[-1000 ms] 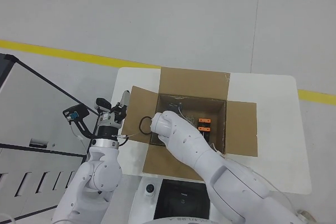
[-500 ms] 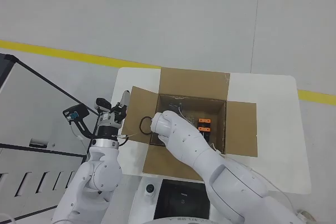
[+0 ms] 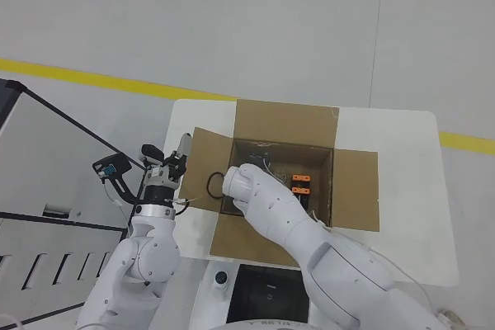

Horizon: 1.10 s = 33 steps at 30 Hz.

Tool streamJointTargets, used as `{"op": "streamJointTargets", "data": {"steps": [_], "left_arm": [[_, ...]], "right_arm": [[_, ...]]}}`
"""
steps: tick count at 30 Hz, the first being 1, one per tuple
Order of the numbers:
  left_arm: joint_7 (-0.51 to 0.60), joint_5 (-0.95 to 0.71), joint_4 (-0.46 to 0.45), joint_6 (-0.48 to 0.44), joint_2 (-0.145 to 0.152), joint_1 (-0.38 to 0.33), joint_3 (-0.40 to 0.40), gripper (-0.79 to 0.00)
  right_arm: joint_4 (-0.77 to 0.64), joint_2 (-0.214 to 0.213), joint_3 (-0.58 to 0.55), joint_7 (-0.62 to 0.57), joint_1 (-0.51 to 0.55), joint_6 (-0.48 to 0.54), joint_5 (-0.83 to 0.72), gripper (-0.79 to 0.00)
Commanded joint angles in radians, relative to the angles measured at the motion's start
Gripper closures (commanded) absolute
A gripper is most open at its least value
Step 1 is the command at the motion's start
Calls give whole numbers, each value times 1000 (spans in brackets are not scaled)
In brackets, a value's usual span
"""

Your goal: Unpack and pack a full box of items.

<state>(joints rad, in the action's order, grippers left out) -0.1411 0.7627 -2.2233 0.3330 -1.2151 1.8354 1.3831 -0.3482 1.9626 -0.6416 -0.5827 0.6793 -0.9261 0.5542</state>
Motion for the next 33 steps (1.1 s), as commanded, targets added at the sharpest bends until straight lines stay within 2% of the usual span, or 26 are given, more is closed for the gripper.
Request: {"op": "streamJointTargets", "data": {"steps": [1,14,33], "left_arm": [[0,0,0,0,0,0,0,-785],[0,0,0,0,0,0,0,-785],[0,0,0,0,0,0,0,-785]], "right_arm": [[1,0,3,7,-1,-1,-6,0],[-10,1,16,47,-2,9,-34,0],[-68,-1,34,29,-4,0,-7,0]]}}
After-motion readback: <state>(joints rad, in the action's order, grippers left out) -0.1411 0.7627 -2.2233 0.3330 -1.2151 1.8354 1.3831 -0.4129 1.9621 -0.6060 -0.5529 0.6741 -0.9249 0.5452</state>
